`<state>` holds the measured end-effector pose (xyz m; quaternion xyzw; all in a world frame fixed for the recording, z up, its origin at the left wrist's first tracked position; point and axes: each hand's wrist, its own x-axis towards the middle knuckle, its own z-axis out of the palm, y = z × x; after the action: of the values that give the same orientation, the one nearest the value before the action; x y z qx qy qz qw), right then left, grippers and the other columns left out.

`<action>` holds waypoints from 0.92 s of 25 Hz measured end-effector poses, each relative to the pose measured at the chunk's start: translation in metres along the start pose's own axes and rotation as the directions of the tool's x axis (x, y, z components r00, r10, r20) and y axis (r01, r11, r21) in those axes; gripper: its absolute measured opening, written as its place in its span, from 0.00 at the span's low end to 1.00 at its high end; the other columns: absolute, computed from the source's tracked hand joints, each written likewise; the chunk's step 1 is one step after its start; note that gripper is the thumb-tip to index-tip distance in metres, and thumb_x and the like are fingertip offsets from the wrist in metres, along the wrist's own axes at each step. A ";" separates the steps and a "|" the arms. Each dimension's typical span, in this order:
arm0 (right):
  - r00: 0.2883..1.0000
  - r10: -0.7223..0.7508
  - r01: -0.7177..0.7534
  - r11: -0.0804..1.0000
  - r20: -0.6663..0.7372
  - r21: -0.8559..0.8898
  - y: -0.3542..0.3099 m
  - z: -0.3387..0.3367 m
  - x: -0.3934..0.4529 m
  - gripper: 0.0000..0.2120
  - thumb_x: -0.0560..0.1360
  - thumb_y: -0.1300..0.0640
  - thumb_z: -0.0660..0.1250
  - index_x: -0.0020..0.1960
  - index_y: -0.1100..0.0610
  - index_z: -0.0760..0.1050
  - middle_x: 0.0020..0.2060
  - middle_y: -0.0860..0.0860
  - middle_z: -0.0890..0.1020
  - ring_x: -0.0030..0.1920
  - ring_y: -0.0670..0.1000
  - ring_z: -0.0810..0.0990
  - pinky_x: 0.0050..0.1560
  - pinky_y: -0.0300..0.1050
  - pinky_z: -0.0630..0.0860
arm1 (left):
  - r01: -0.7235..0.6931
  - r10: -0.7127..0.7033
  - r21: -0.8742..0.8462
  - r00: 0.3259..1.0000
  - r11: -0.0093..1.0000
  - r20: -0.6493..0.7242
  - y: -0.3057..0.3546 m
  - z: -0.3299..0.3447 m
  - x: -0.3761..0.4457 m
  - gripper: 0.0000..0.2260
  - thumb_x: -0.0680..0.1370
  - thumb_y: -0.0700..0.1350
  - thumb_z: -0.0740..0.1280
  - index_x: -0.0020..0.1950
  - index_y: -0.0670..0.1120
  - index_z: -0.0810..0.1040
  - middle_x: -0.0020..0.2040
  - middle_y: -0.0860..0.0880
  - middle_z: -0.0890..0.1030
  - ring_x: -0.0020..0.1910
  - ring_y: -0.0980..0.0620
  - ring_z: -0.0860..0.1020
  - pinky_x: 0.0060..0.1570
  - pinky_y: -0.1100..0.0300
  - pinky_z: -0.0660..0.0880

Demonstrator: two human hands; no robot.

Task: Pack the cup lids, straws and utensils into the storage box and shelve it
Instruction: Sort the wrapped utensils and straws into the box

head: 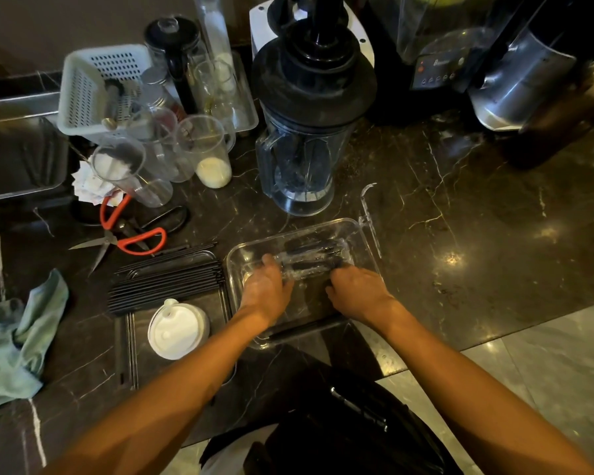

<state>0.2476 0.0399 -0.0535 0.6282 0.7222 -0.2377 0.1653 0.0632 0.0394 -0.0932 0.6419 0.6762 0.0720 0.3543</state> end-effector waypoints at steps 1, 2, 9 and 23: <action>1.000 0.002 -0.002 1.000 -0.009 0.013 -0.001 0.000 -0.001 0.15 0.83 0.53 0.62 0.63 0.60 0.78 0.62 0.59 0.81 0.61 0.61 0.82 0.60 0.55 0.78 | -0.004 0.005 -0.047 1.000 0.999 0.006 0.002 0.000 0.001 0.21 0.82 0.46 0.67 0.70 0.38 0.67 0.54 0.42 0.82 0.50 0.45 0.83 0.48 0.53 0.82; 1.000 0.007 -0.006 1.000 -0.019 0.031 -0.001 -0.001 -0.001 0.15 0.83 0.54 0.62 0.64 0.60 0.77 0.63 0.59 0.80 0.61 0.62 0.82 0.61 0.55 0.78 | -0.008 0.009 -0.087 1.000 0.996 0.005 0.005 0.001 0.002 0.20 0.82 0.46 0.67 0.70 0.39 0.67 0.53 0.43 0.83 0.50 0.46 0.83 0.49 0.52 0.82; 0.999 0.032 -0.032 0.999 0.016 0.013 -0.001 -0.003 0.001 0.14 0.84 0.55 0.60 0.61 0.61 0.79 0.60 0.60 0.83 0.60 0.62 0.82 0.59 0.53 0.78 | -0.009 0.011 -0.152 1.000 0.988 0.015 0.016 -0.003 0.002 0.21 0.79 0.43 0.70 0.68 0.43 0.64 0.55 0.46 0.81 0.53 0.48 0.82 0.51 0.56 0.81; 0.853 -0.290 0.349 0.935 -0.434 0.060 -0.112 -0.068 0.002 0.20 0.79 0.48 0.70 0.68 0.53 0.76 0.59 0.51 0.80 0.60 0.52 0.80 0.58 0.49 0.79 | -0.123 0.076 -0.207 0.972 0.971 -0.221 -0.057 -0.137 -0.022 0.13 0.75 0.45 0.75 0.58 0.46 0.81 0.47 0.49 0.84 0.44 0.52 0.83 0.47 0.58 0.79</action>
<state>0.1406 0.0682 0.0176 0.5452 0.8171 -0.1704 -0.0784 -0.0637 0.0586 -0.0145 0.6209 0.6646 0.2318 0.3450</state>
